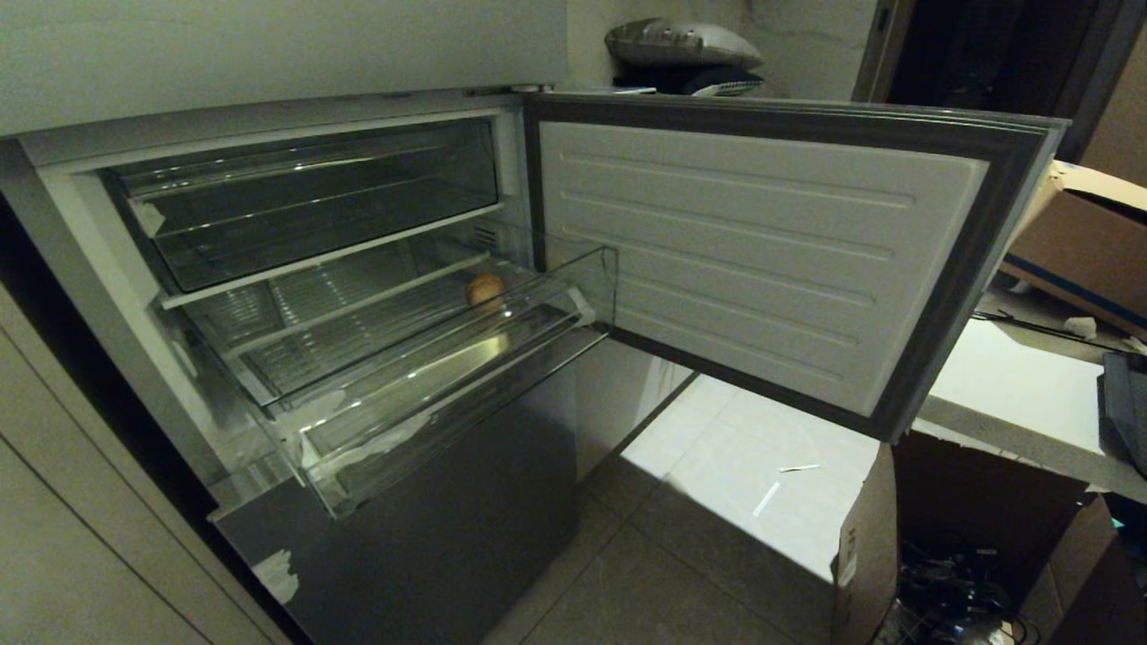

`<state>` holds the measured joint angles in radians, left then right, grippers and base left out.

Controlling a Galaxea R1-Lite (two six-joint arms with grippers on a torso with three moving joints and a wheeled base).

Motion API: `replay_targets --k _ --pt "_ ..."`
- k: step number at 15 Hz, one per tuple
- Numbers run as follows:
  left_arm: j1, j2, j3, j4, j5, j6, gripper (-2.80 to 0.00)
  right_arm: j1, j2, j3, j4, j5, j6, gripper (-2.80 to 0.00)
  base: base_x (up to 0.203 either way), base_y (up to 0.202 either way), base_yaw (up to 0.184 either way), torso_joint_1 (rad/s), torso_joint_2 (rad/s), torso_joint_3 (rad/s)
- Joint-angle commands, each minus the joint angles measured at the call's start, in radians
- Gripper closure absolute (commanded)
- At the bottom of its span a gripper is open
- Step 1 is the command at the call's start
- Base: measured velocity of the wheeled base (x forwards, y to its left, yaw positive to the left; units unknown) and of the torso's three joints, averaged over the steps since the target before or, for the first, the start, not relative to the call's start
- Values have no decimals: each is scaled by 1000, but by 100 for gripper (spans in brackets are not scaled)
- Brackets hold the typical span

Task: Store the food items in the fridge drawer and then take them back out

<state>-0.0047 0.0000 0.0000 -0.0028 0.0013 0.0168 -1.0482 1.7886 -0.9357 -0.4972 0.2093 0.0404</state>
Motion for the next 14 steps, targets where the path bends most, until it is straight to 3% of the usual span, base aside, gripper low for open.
replay_targets --k 1,2,6,10,13,14 --pt "0 2 0 0 0 0 0 -4 -48 15 -3 3 1 -280 0 0 0 0 0 0" --pt "0 2 0 0 0 0 0 -4 -84 27 -3 3 0 0 0 0 0 0 0 0" --pt "0 2 0 0 0 0 0 1 -277 92 2 26 -4 0 0 0 0 0 0 0" --pt "0 2 0 0 0 0 0 113 -435 266 0 52 -8 0 0 0 0 0 0 0" --pt "0 2 0 0 0 0 0 145 -484 355 -3 72 -123 0 0 0 0 0 0 0" --pt "0 2 0 0 0 0 0 147 -504 369 -3 76 -128 0 0 0 0 0 0 0"
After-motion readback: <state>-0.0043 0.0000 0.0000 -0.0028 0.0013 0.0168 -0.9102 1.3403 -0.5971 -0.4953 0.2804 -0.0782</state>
